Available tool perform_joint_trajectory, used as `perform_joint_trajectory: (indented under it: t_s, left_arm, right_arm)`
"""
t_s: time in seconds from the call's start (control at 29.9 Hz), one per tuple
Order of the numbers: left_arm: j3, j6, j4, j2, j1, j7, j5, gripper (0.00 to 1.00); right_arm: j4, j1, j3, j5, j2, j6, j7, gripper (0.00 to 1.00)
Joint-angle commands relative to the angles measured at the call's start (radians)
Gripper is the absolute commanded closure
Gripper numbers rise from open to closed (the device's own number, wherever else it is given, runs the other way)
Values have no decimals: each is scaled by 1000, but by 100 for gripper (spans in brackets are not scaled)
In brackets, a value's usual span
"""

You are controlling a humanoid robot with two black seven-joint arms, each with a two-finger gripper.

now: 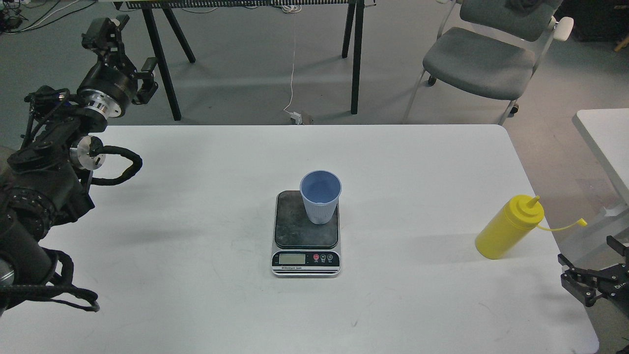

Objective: Pour seasoning into cup on scale with both arms
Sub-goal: 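Move the right gripper to the yellow bottle and close around it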

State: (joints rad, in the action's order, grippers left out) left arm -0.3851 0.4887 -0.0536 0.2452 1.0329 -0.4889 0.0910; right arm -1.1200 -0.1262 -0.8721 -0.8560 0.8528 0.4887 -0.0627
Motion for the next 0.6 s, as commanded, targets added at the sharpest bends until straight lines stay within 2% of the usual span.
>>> perform_joint_trajectory:
  t_s: [0.0,0.13,0.27,0.47,0.57]
  left_arm:
    - [0,0,0,-1,-2,0,-1,1]
    - [0,0,0,-3,-1,0,-1,1]
    - [0,0,0,-4,-2,0,-1,1]
    - [3,0,0,-1,-2,0,1,1]
    - [5,0,0,-1,-1,0,1,1]
  right_arm:
    - [-1,2,-5,31,-61,0,1,0]
    - [-6,2,-10,54,-86,0,20,0]
    - [-4,10,-11,86,-132,0,60,0]
    - [-12,13,-13,169,-175,0,202,0]
    - [-15,14,-11,222,-187,0,253,0]
